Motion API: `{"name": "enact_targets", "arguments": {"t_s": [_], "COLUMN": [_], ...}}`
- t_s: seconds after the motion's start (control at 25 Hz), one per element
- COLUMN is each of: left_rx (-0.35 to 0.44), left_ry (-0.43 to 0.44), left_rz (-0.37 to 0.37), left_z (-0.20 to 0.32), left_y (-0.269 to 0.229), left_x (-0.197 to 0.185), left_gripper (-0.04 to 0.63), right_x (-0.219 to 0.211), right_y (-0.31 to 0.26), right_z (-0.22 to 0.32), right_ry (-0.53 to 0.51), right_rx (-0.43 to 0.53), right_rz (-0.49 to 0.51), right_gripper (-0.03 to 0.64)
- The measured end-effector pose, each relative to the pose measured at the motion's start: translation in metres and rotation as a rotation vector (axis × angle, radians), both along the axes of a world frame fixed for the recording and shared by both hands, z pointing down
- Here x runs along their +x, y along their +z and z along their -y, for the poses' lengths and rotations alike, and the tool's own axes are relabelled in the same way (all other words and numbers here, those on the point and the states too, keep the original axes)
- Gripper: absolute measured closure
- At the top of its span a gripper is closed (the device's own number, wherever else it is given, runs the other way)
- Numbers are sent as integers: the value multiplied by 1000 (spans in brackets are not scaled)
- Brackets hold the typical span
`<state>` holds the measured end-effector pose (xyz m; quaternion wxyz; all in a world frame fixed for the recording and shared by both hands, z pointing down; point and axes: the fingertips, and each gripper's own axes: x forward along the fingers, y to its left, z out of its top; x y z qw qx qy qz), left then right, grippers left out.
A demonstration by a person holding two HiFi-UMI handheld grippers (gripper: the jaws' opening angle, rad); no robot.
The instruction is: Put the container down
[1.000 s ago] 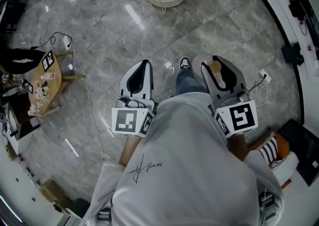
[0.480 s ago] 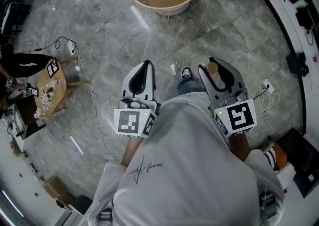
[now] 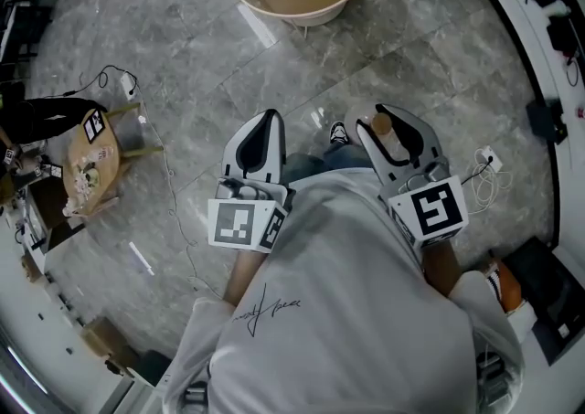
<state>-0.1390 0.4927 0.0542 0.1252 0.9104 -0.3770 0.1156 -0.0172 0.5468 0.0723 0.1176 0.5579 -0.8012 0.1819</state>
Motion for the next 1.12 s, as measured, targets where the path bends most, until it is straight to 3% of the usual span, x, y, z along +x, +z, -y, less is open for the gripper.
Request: {"name": "enact_targets", "arguments": {"t_s": [0.56,0.8,1.12], "left_rx": [2,-20,-25], "left_ry": [6,28,37], "left_rz": [-13,-4,-23], "left_z": [33,71,129], "left_y": [7,17,16], "left_x": [6,14,21], "left_gripper": [578,578,578], "right_x": [9,17,28], "right_y": [-1,-11,-7], "right_z": [32,67,119], "right_ry": [19,39,70], "right_rx": [4,33,3], "right_rz": [21,3,-9], "right_gripper": [471,471,471]}}
